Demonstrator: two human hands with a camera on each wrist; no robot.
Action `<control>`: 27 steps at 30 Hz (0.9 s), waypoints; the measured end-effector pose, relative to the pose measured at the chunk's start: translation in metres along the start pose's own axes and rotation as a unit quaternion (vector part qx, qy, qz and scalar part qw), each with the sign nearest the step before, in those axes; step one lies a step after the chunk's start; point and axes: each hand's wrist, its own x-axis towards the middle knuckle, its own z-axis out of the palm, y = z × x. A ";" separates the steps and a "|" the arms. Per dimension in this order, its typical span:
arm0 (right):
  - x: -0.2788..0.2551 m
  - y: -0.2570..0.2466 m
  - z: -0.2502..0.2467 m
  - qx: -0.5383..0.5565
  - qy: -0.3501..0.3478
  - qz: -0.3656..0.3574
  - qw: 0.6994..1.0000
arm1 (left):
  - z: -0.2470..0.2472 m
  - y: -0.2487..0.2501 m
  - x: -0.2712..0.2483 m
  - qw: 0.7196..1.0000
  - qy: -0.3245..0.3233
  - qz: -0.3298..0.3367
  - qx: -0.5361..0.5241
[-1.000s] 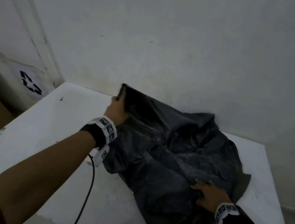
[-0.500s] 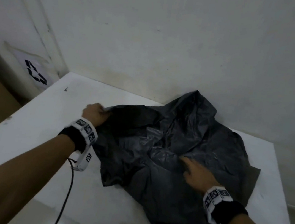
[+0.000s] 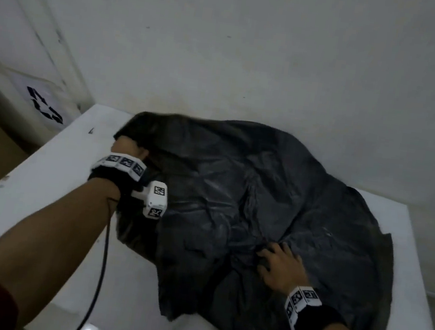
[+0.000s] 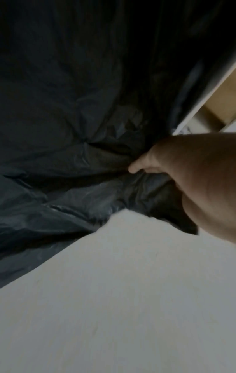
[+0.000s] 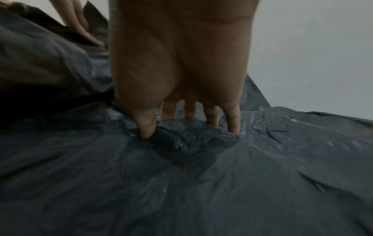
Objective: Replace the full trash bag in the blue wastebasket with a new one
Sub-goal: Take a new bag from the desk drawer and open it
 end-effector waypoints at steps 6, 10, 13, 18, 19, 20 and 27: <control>-0.002 -0.002 0.003 0.004 0.012 -0.008 1.000 | 0.056 -0.016 0.002 0.998 -0.053 0.024 -0.023; -0.006 -0.018 0.004 0.043 0.020 -0.024 0.999 | 0.105 -0.019 -0.094 0.943 -0.226 0.209 0.126; -0.014 -0.021 0.005 0.068 0.055 -0.013 0.996 | 0.130 -0.052 -0.131 0.766 -0.384 0.358 0.370; -0.029 0.011 0.018 0.023 -0.045 0.067 0.997 | 0.119 -0.106 -0.107 0.587 -0.330 0.366 0.643; -0.032 0.016 0.019 0.023 -0.042 0.067 0.997 | 0.113 -0.105 -0.100 0.585 -0.302 0.351 0.666; -0.034 0.019 0.018 0.034 -0.036 0.066 0.997 | 0.107 -0.100 -0.095 0.582 -0.277 0.335 0.687; -0.048 0.047 -0.002 0.170 0.156 0.277 0.933 | 0.109 -0.052 -0.109 0.621 -0.184 0.337 0.684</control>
